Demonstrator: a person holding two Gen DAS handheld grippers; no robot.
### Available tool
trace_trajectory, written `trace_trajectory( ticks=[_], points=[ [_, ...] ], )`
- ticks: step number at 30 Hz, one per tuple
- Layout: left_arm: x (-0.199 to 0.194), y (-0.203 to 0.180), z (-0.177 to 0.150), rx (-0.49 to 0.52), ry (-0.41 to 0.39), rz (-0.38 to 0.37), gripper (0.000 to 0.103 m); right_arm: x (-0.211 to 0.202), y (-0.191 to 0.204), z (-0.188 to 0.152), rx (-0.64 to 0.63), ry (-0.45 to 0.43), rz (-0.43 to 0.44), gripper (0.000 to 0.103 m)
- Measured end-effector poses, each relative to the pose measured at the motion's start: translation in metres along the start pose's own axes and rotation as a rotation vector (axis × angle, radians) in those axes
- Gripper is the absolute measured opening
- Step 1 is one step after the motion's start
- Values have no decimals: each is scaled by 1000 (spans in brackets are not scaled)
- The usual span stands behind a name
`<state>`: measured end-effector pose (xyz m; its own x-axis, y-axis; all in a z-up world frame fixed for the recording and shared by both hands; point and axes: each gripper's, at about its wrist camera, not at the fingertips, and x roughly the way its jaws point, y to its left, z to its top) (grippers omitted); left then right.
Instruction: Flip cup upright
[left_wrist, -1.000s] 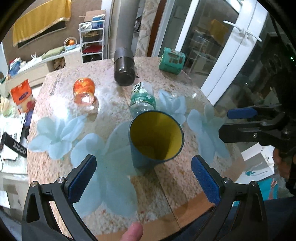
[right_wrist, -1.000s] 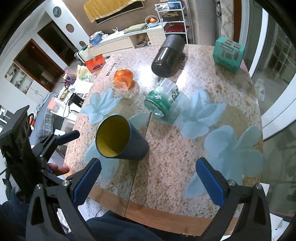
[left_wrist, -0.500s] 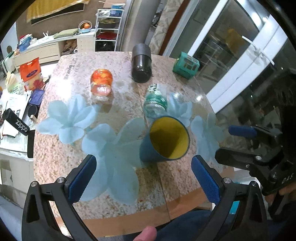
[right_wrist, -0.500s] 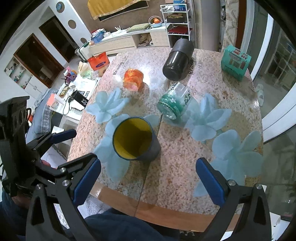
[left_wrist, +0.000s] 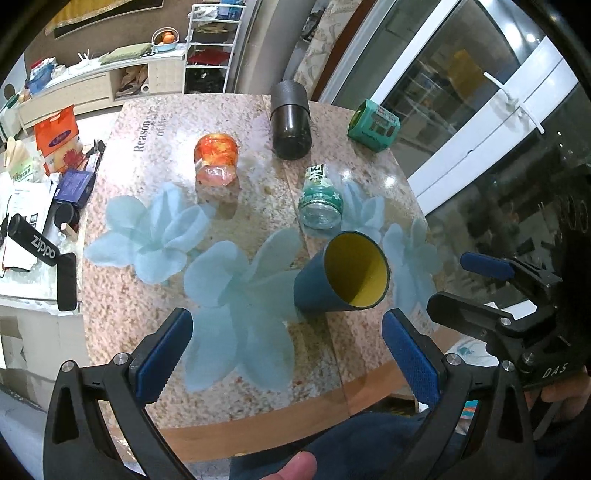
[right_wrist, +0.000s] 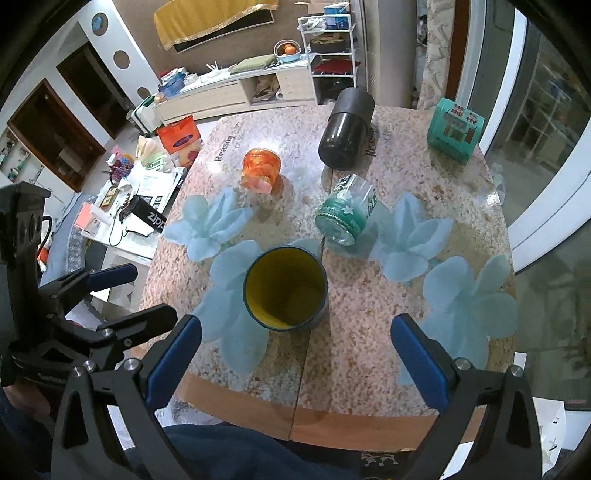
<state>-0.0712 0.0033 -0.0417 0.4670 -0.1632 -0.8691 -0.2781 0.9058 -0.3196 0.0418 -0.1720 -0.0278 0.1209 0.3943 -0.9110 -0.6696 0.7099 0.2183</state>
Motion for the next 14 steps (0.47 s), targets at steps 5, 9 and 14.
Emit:
trace_trajectory(
  ticks=[5,9,14],
  points=[
    [-2,5,1,17,-8,-6,103,1,5,-1,7,-17,-20,103],
    [-4,6,2,28,-14,-11,103,0,6,-1,12,-31,-33,103],
    [-6,6,3,37,-26,-22,103,-2,6,0,19,-44,-39,103]
  ],
)
